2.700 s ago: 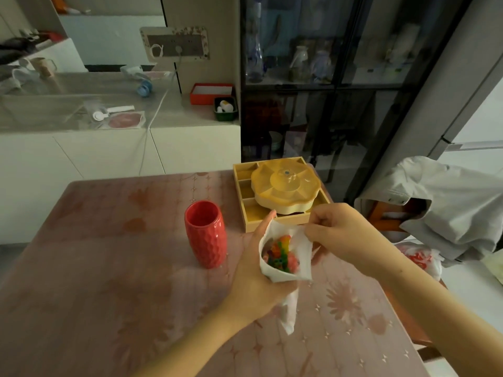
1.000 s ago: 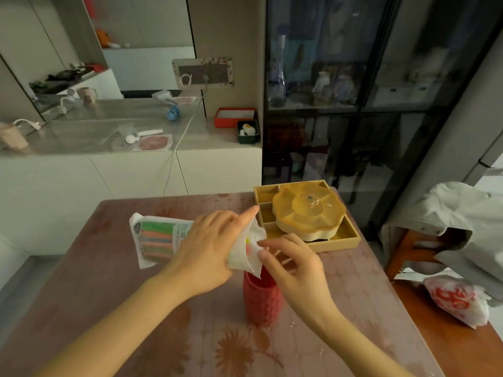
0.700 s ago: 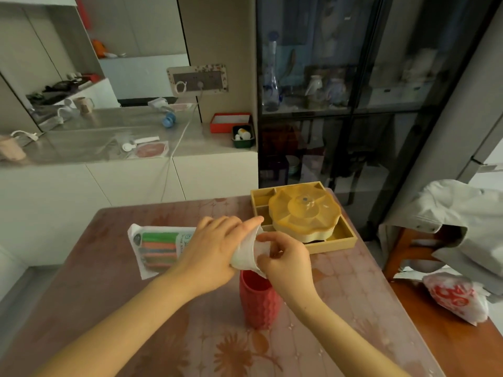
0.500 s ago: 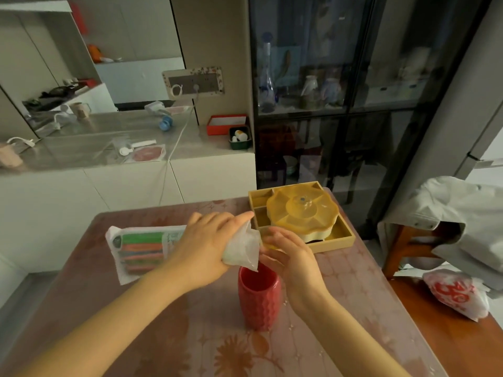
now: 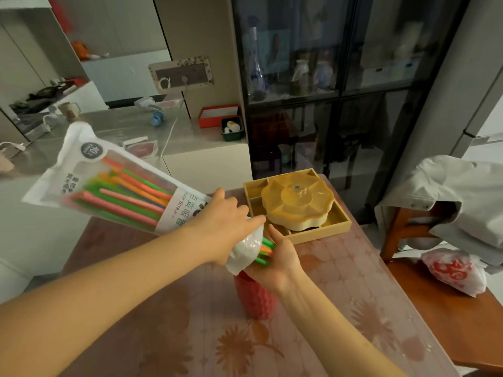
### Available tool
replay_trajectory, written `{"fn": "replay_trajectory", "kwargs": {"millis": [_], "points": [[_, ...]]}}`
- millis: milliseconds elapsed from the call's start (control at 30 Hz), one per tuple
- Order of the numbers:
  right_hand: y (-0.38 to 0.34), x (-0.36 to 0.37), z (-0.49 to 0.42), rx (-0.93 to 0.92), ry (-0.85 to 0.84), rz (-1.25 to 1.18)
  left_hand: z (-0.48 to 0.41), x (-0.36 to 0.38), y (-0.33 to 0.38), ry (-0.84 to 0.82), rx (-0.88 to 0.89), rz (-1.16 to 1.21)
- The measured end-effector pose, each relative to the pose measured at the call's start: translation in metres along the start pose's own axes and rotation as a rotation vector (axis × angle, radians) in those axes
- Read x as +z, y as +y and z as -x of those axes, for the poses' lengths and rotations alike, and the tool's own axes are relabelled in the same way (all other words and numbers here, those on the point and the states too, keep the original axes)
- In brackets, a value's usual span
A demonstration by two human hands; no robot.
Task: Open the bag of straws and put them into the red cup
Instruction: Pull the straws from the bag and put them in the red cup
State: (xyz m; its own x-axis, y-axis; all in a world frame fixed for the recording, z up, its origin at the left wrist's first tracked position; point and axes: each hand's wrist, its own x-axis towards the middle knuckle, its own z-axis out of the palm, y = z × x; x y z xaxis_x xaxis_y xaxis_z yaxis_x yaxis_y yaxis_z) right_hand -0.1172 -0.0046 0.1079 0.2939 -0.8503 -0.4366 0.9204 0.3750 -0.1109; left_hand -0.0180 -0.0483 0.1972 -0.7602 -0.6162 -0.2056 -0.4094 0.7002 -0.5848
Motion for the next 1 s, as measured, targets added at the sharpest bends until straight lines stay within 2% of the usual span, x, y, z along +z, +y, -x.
{"fn": "replay_trajectory", "kwargs": {"millis": [200,367,500,667,800,900,1000], "points": [[-0.001,-0.003,-0.002,-0.136,0.059,0.202,0.016,0.027,0.002,0.107,-0.118,0.216],[-0.006,-0.006,0.008,-0.260,-0.088,0.524,0.035,0.048,0.001,0.210,-0.312,0.462],[0.011,0.003,0.005,-0.324,-0.155,0.767,0.043,0.053,0.007,0.238,-0.385,0.585],[0.024,0.018,-0.003,-0.435,0.026,0.622,0.046,0.061,0.014,0.272,-0.443,0.627],[0.005,0.025,-0.005,-0.618,0.117,0.597,0.057,0.074,0.017,0.256,-0.504,0.676],[-0.013,0.038,-0.003,-0.643,0.077,0.520,0.063,0.084,0.021,0.282,-0.564,0.805],[-0.028,0.052,-0.005,-0.571,0.004,0.312,0.065,0.091,0.027,0.319,-0.622,0.911]]}}
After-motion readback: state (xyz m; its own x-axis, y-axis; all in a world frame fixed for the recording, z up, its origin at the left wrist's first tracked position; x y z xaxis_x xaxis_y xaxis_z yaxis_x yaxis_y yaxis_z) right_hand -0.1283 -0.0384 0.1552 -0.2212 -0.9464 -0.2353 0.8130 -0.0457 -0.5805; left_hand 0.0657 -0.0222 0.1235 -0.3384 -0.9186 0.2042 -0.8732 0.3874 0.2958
